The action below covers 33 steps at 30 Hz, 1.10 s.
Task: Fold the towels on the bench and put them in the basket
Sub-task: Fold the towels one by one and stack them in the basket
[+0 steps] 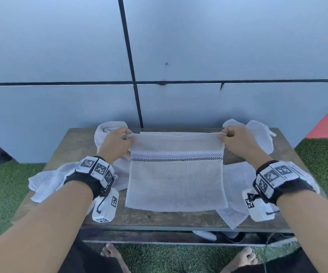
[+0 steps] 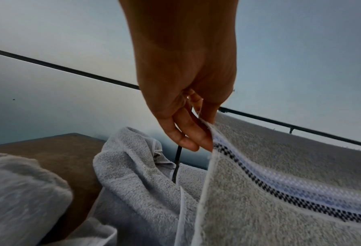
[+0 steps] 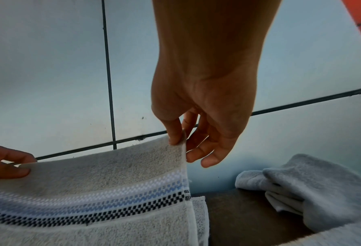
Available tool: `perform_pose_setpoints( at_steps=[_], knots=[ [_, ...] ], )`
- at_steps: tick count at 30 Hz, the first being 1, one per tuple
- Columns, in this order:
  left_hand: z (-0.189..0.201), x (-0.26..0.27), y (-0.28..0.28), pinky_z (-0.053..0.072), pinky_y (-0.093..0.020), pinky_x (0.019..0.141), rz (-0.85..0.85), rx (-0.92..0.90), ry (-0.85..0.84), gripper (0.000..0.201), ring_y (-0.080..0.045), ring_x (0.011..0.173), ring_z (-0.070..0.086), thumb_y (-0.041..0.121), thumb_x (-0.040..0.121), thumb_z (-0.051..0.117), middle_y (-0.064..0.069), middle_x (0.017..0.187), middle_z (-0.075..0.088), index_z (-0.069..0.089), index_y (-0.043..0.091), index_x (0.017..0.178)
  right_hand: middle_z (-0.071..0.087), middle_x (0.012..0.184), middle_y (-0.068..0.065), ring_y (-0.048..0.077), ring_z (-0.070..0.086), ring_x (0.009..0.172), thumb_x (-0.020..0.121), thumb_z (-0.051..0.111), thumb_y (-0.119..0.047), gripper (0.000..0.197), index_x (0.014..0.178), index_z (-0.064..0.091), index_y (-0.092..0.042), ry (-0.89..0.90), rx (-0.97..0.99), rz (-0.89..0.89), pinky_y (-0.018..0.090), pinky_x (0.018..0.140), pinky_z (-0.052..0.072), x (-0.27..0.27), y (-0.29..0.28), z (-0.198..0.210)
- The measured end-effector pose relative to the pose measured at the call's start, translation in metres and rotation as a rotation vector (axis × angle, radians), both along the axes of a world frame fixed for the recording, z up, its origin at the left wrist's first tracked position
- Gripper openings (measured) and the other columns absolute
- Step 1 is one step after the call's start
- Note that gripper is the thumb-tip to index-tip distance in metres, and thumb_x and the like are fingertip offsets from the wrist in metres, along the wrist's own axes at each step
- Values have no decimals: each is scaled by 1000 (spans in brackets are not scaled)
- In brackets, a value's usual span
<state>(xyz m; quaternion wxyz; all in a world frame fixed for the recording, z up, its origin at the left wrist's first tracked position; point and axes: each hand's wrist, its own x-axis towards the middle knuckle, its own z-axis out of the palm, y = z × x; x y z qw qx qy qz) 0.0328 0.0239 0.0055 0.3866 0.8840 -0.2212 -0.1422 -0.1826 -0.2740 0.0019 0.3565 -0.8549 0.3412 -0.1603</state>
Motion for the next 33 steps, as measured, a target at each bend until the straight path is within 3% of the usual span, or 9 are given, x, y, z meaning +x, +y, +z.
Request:
perform_pose_setpoints(
  at_steps=[3, 5, 10, 13, 19, 24, 28, 30, 33],
  knots=[
    [-12, 29, -23, 46, -31, 61, 17, 52, -60, 18, -27, 62, 58, 13, 91, 54, -3, 64, 57, 54, 22, 75, 65, 71, -1, 17, 56, 70, 90, 63, -18, 17, 75, 68, -11, 35, -74, -4, 27, 63, 42, 33, -19, -12],
    [-20, 47, -38, 43, -26, 59, 33, 56, -72, 13, -21, 61, 54, 12, 91, 57, 0, 64, 57, 60, 16, 80, 68, 75, 5, 19, 57, 71, 88, 63, -14, 16, 77, 70, -5, 60, -96, -8, 22, 58, 40, 53, -31, -19],
    [-45, 89, -74, 57, -37, 75, 64, 128, -94, 8, -31, 75, 68, 13, 88, 63, -8, 75, 70, 68, 9, 86, 69, 74, 21, 30, 52, 62, 85, 64, -10, 20, 75, 69, 6, 144, -126, -25, 23, 52, 36, 98, -63, -45],
    [-64, 104, -90, 52, -32, 74, 55, 210, -151, 8, -32, 83, 66, 6, 81, 63, -11, 79, 71, 71, 5, 79, 70, 72, 16, 25, 57, 64, 83, 65, -11, 18, 68, 69, -2, 187, -105, -26, 27, 55, 38, 117, -76, -66],
    [-97, 119, -103, 44, -32, 71, 48, 315, -193, 19, -29, 87, 58, 7, 78, 61, -7, 82, 66, 61, 17, 62, 69, 71, 1, 24, 63, 76, 81, 68, -19, 23, 59, 61, -23, 288, -126, -15, 25, 67, 40, 135, -84, -100],
    [-101, 124, -104, 49, -37, 73, -40, 291, -257, 23, -27, 79, 56, 13, 80, 64, -4, 75, 62, 53, 15, 60, 68, 89, 2, 25, 61, 87, 83, 72, -22, 4, 86, 69, -21, 271, -211, 21, 33, 79, 51, 138, -82, -107],
    [-98, 122, -103, 51, -34, 63, -108, 265, -275, 28, -25, 71, 58, 12, 85, 65, -7, 68, 62, 50, 12, 61, 66, 85, 8, 29, 61, 85, 88, 68, -20, 20, 70, 59, -18, 367, -240, 39, 34, 72, 50, 141, -78, -104],
    [-100, 121, -102, 42, -25, 53, -131, 255, -277, 30, -19, 63, 54, 12, 85, 67, -11, 72, 63, 49, 11, 61, 66, 75, 13, 32, 61, 78, 90, 66, -20, 27, 67, 59, -8, 395, -248, 68, 34, 65, 47, 140, -77, -103],
    [-101, 119, -101, 29, -18, 57, -217, 239, -289, 32, -17, 72, 49, 10, 85, 69, -8, 86, 58, 47, 13, 61, 64, 82, 9, 29, 57, 84, 91, 65, -20, 16, 82, 58, -10, 360, -213, 94, 35, 69, 43, 135, -76, -101]
  ],
)
